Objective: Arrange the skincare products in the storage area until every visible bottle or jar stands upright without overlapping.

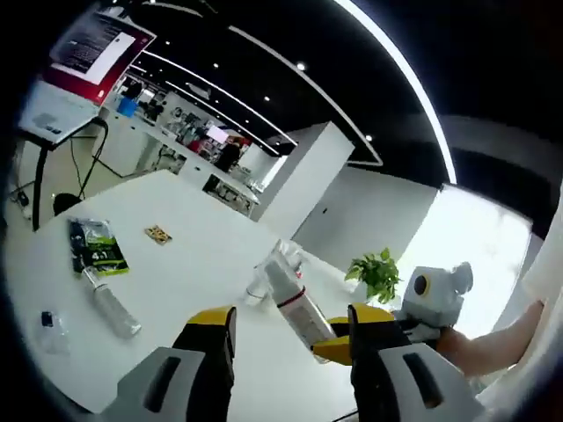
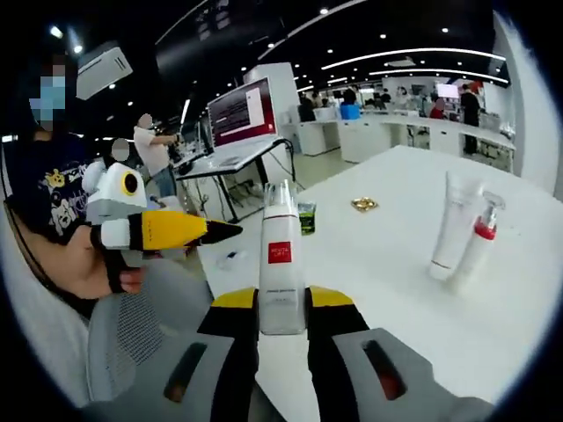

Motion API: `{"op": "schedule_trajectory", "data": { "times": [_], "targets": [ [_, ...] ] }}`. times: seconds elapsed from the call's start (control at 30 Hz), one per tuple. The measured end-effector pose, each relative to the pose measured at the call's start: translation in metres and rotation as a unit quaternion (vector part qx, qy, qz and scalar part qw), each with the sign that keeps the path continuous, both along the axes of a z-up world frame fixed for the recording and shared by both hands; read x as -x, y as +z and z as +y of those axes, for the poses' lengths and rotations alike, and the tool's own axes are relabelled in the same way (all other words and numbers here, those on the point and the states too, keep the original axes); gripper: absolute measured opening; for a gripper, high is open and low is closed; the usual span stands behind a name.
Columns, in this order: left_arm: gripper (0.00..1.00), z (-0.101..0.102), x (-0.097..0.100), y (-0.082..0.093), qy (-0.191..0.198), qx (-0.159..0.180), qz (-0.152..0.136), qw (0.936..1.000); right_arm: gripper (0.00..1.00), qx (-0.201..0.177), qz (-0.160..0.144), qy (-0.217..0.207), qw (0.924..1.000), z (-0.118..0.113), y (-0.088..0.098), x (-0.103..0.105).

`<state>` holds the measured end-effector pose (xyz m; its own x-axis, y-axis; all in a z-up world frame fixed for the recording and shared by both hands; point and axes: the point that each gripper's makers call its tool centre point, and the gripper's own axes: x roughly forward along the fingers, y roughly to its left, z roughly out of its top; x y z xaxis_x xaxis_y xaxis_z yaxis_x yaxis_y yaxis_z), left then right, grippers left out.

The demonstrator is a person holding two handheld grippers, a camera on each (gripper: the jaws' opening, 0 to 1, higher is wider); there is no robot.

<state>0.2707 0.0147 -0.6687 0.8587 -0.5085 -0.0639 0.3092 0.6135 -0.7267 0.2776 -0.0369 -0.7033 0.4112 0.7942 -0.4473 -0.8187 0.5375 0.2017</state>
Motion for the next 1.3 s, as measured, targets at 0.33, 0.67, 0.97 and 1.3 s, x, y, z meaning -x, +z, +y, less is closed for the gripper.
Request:
{"op": "schedule_trajectory", "data": {
  "times": [0.33, 0.67, 0.97, 1.3],
  "targets": [
    [0.57, -0.016, 0.0, -0.009, -0.019, 0.058, 0.02, 0.9979, 0.18, 0.006, -0.036, 0.017, 0.9992, 0.006, 0.006, 0.017],
    [0.33, -0.021, 0.005, -0.017, -0.05, 0.072, 0.04, 0.9953, 0.18, 0.008, -0.07, 0.061, 0.9956, 0.028, 0.011, 0.029],
    [0.25, -0.02, 0.006, -0.016, -0.049, 0.076, 0.044, 0.9949, 0.18, 0.015, -0.082, 0.077, 0.9935, 0.031, 0.008, 0.03],
    [0.21, -0.016, 0.001, -0.014, -0.055, 0.029, 0.033, 0.9975, 0.19, 0.009, -0.077, 0.082, 0.9937, 0.029, 0.008, 0.032]
  ]
}}
